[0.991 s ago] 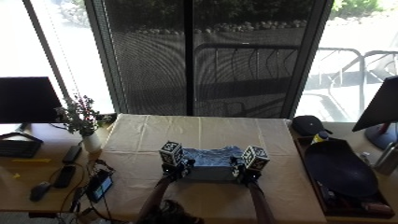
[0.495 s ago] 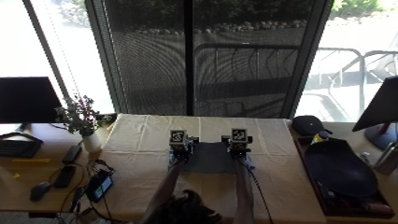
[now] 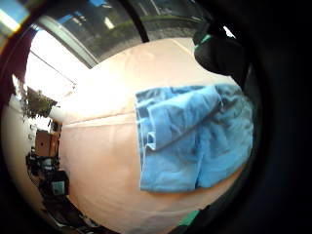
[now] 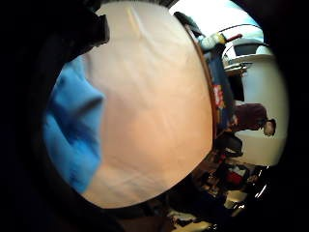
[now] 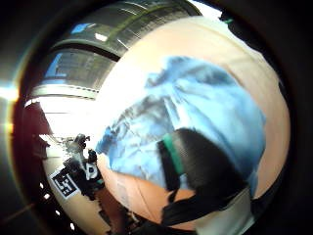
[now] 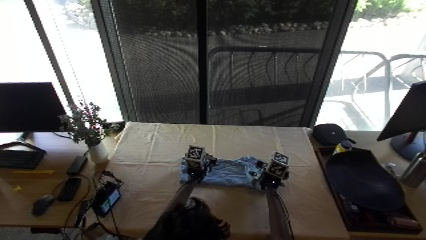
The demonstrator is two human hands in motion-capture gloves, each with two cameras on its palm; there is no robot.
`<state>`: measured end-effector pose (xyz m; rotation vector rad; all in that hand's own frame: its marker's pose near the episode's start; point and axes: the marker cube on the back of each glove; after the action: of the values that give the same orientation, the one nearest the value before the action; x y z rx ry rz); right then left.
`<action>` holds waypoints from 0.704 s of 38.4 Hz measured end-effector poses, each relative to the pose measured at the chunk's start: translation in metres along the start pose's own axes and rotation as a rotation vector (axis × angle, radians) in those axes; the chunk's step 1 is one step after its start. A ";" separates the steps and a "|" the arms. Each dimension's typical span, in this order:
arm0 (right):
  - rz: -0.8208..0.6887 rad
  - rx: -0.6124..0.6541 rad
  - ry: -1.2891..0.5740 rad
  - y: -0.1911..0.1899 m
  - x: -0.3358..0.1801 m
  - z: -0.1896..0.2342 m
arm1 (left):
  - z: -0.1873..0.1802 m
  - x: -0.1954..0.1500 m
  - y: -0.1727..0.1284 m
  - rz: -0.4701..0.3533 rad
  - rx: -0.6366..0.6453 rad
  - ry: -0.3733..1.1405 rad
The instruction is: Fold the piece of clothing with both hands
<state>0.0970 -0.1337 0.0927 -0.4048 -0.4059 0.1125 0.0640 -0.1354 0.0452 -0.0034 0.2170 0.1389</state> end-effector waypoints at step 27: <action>-0.142 -0.047 -0.122 -0.042 -0.036 0.040 | 0.063 -0.036 0.007 -0.038 -0.268 0.022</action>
<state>0.0488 -0.1647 0.1306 -0.4151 -0.5568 -0.0111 0.0418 -0.1319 0.1147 -0.2753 0.2187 0.1296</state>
